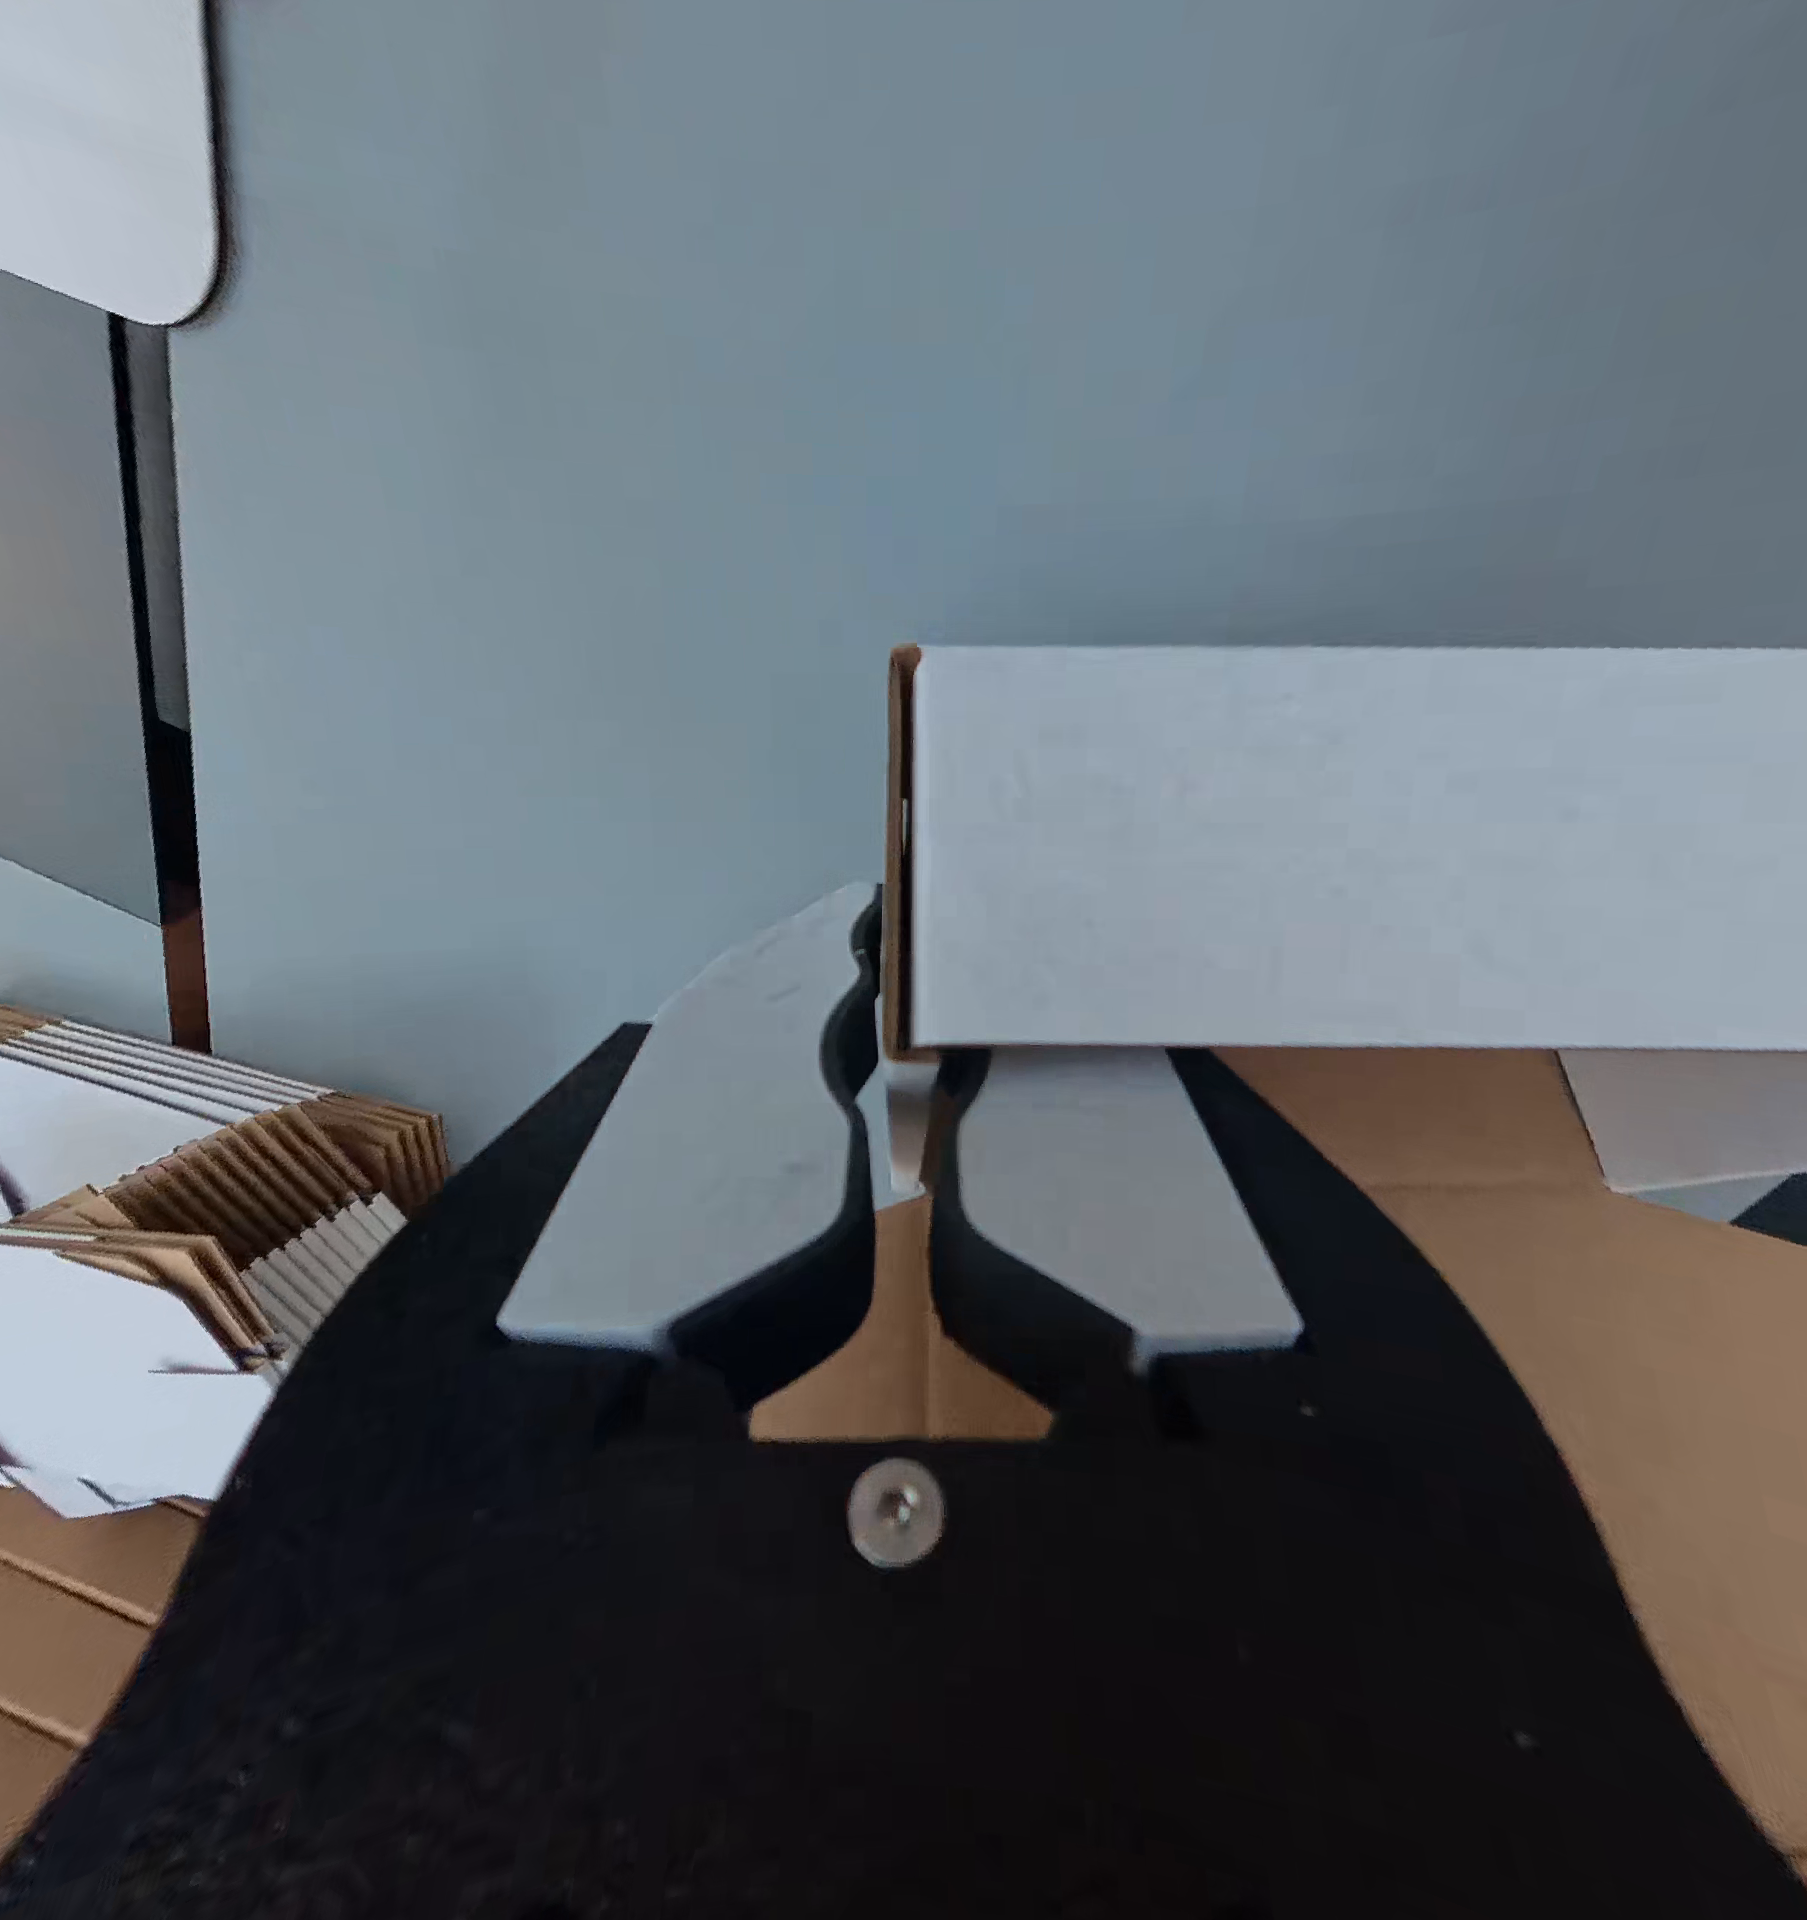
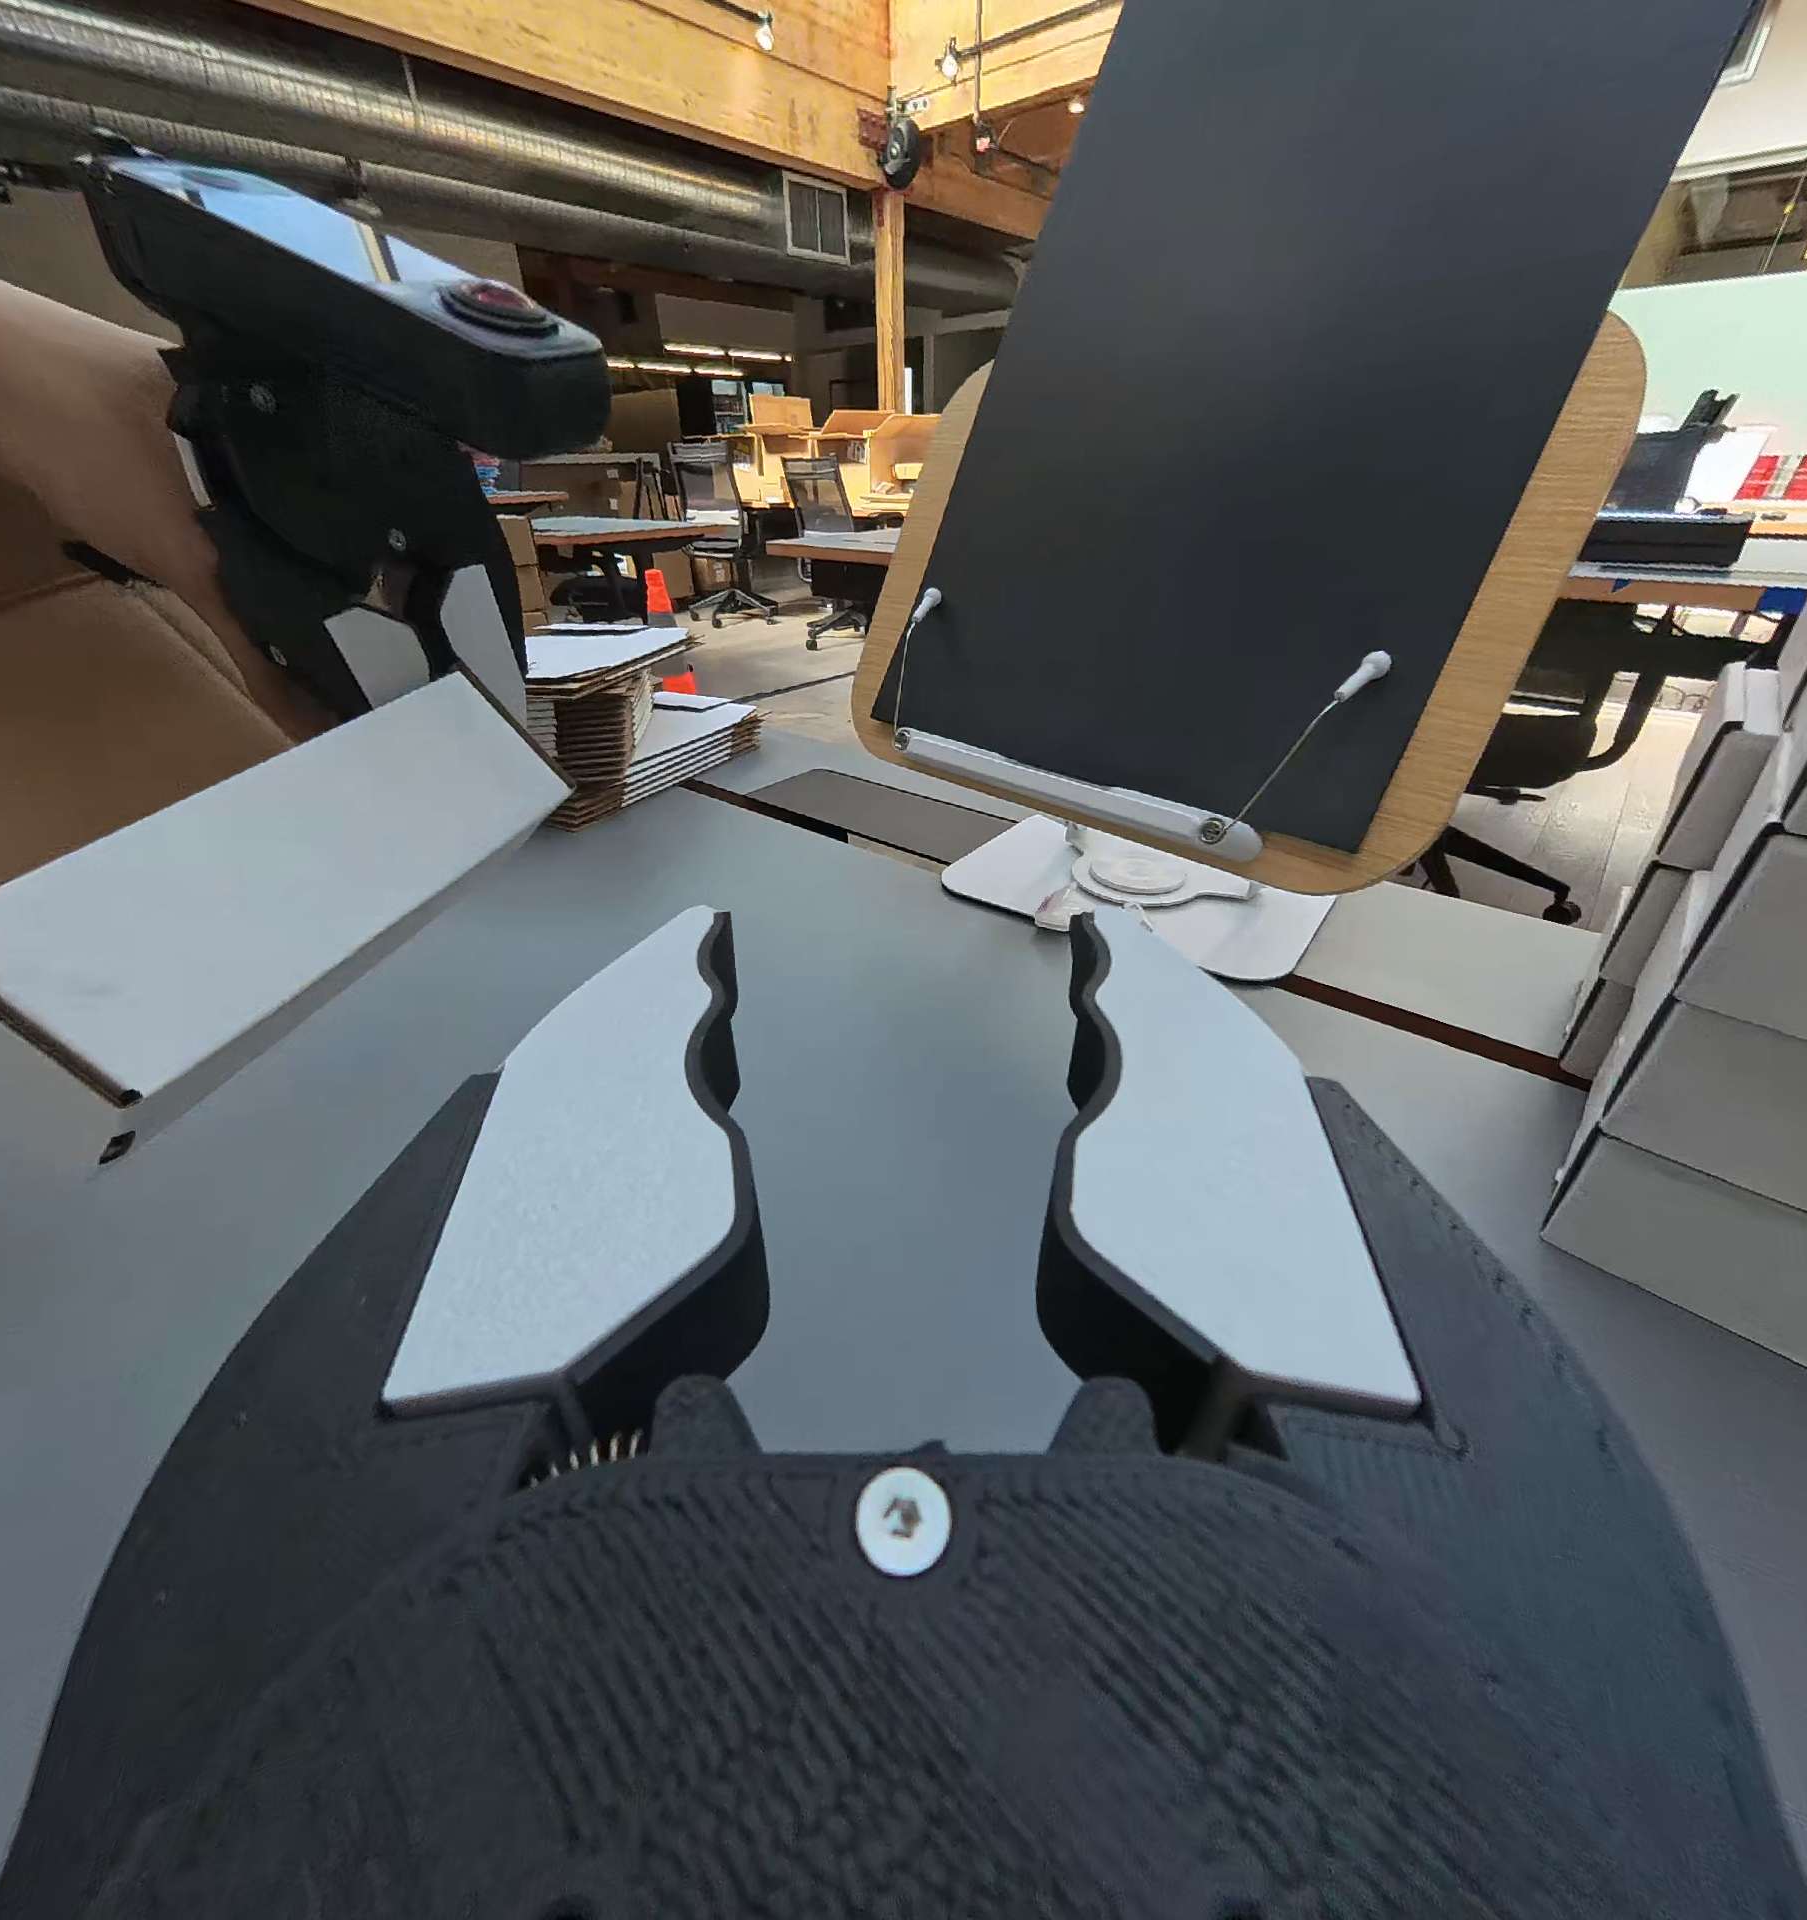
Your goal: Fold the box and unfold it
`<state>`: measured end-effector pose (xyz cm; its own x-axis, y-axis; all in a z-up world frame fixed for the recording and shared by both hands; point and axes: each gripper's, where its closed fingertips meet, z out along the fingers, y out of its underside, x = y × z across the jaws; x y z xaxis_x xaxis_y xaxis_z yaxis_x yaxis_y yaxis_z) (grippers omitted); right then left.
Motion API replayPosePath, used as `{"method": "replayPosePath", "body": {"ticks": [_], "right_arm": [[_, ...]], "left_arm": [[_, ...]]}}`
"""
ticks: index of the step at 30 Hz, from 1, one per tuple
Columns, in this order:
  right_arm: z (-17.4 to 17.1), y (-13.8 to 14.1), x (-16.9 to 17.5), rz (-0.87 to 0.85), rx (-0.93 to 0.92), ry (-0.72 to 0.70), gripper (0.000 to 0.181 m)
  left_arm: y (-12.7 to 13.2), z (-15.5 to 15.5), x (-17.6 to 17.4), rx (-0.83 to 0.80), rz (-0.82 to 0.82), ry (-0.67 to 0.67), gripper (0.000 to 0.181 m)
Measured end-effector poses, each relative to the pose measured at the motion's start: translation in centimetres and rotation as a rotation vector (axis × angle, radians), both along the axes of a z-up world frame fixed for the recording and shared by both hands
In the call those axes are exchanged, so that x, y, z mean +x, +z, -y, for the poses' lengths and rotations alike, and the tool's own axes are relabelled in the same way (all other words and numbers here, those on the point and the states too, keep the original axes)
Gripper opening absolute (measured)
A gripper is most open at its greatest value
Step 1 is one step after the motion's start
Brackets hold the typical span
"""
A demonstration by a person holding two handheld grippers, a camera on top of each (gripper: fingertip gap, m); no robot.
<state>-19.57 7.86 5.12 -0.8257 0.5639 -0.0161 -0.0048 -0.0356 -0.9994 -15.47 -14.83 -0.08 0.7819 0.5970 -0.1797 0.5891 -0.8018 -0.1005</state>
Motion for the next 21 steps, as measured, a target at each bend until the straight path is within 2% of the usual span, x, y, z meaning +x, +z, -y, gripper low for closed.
{"method": "replayPosePath", "body": {"ticks": [1,6,15,21], "right_arm": [[-0.5,0.0,-0.3,0.005,-0.007,-0.012,0.062],[-2.8,-0.3,-1.5,0.019,-0.023,-0.057,0.059],[-4.9,-0.9,-2.7,0.059,-0.071,-0.093,0.054],[-4.8,-1.2,-2.8,0.078,-0.08,-0.079,0.053]], "left_arm": [[-0.4,-0.3,0.0,-0.028,0.039,-0.021,0.004],[-2.6,-1.6,-0.1,-0.201,0.211,-0.172,0.005],[-7.1,-3.6,-0.7,-0.468,0.379,-0.418,0.005],[-9.1,-3.8,0.1,-0.518,0.462,-0.445,0.005]]}}
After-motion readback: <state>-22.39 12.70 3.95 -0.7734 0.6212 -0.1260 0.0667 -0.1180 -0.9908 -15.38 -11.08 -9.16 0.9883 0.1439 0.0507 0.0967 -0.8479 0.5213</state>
